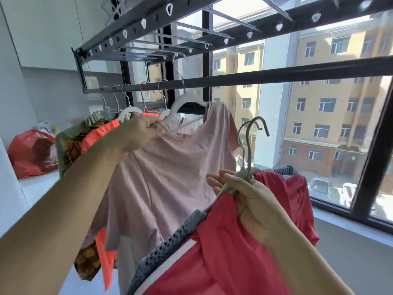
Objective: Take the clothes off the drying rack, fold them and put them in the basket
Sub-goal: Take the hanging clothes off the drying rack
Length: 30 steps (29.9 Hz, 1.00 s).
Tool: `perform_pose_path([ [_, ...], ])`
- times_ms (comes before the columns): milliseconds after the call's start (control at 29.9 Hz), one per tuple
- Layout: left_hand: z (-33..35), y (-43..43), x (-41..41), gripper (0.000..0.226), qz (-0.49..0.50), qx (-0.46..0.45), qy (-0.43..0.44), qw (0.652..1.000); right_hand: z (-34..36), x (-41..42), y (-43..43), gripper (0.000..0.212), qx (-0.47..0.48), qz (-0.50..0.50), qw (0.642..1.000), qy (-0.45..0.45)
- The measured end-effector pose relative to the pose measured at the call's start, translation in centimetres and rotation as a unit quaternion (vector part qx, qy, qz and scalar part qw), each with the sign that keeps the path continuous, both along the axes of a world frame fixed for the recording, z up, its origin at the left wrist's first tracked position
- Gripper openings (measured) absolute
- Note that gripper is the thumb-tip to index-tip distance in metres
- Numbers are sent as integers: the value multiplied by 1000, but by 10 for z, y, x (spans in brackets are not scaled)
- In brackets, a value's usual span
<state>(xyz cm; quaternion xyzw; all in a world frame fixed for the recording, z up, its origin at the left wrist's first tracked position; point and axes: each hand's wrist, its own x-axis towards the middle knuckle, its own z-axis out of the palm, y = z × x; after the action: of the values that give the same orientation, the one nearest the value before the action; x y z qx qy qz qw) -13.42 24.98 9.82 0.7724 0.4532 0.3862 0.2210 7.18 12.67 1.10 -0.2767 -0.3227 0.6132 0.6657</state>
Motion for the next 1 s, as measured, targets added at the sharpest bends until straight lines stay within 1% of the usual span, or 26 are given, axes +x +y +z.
perform_pose_path([
  [67,-1,-15,-17,20,-8,35,6,999,5,-3,-1,48,16,6,1000,-12],
  [134,-12,-34,-24,12,-18,61,1,998,11,-10,1,46,33,10,999,-18],
  [167,-21,-42,-25,15,-36,58,-8,998,14,-16,4,45,40,10,999,-20],
  [234,-41,-53,-22,19,-76,23,-21,997,18,-28,10,42,53,10,998,-27],
  [301,-61,-59,-21,9,-99,-28,-60,993,20,-40,18,32,66,12,997,-42],
  [368,-73,-68,-22,11,-103,-68,-81,989,18,-50,23,25,73,8,995,-69],
  [434,-79,-69,-25,17,-117,-68,-54,989,13,-57,28,24,77,11,994,-79],
  [501,-81,-66,-32,18,-123,-68,-9,990,8,-62,33,21,86,19,994,-72],
  [602,-83,-60,-37,21,-132,-51,48,989,6,-68,38,16,90,20,995,-37],
  [635,-85,-58,-37,22,-134,-44,51,989,5,-69,41,19,84,23,996,-9],
  [735,-86,-48,-37,24,-130,-40,45,990,2,-70,50,42,74,12,996,53],
  [836,-84,-39,-35,31,-147,-28,59,987,4,-66,59,45,76,1,996,48],
  [902,-75,-33,-33,36,-144,-1,66,987,5,-63,66,47,79,2,996,45],
  [969,-58,-19,-32,25,-125,26,5,992,6,-60,76,50,81,6,995,50],
  [1003,-47,-8,-32,19,-111,56,-24,992,6,-60,81,50,81,7,995,50],
])
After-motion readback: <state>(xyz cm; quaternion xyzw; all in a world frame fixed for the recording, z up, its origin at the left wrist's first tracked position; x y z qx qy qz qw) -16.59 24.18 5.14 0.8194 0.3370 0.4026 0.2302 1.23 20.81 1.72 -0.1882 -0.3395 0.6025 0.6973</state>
